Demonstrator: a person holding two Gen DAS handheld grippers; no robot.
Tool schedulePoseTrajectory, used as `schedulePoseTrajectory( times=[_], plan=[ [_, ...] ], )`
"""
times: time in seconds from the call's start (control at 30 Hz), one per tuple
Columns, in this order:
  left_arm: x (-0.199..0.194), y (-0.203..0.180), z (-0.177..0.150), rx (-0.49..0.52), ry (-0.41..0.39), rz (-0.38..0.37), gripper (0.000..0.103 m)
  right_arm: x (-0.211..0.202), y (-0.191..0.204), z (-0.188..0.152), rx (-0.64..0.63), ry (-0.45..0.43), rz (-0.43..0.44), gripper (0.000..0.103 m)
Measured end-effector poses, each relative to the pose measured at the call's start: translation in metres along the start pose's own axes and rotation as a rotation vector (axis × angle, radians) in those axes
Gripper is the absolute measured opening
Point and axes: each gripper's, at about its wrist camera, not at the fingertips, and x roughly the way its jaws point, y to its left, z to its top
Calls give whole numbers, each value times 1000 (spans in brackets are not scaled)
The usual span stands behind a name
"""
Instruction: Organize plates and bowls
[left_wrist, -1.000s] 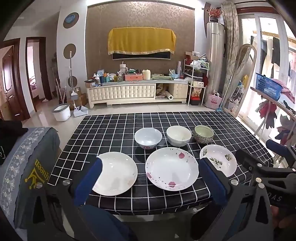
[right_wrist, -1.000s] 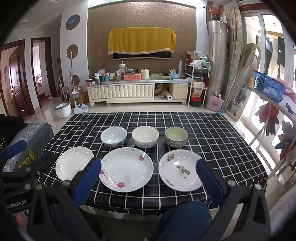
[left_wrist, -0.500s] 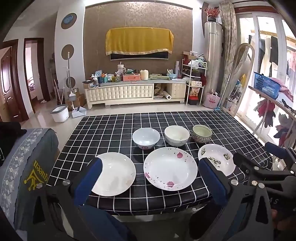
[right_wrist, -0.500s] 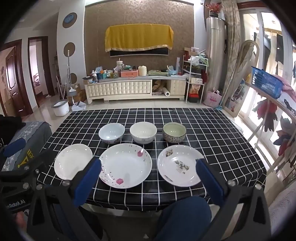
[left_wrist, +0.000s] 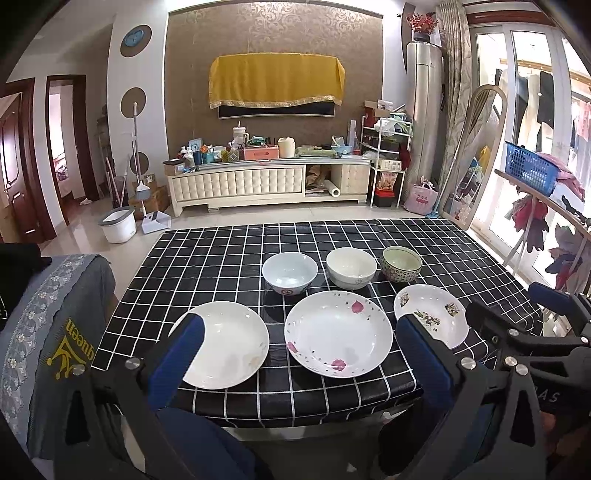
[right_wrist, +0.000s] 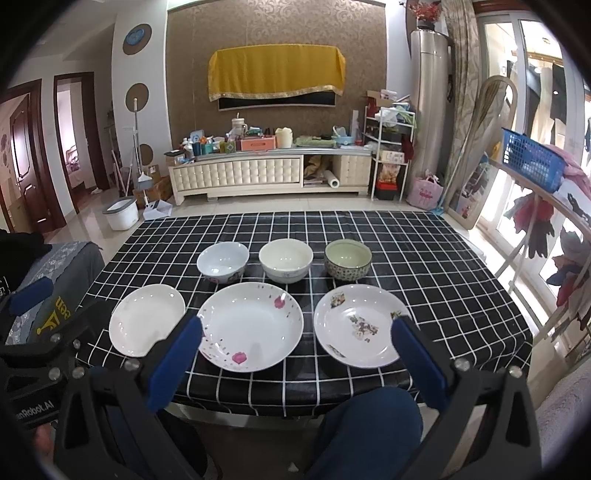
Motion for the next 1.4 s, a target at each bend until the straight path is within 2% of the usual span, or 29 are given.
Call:
schedulePoseTrajectory(
  times=[1.4],
  plan=[
    [-2,0,-1,3,-3,8,103,-3,-1,-3,-12,10,0,103]
  ],
)
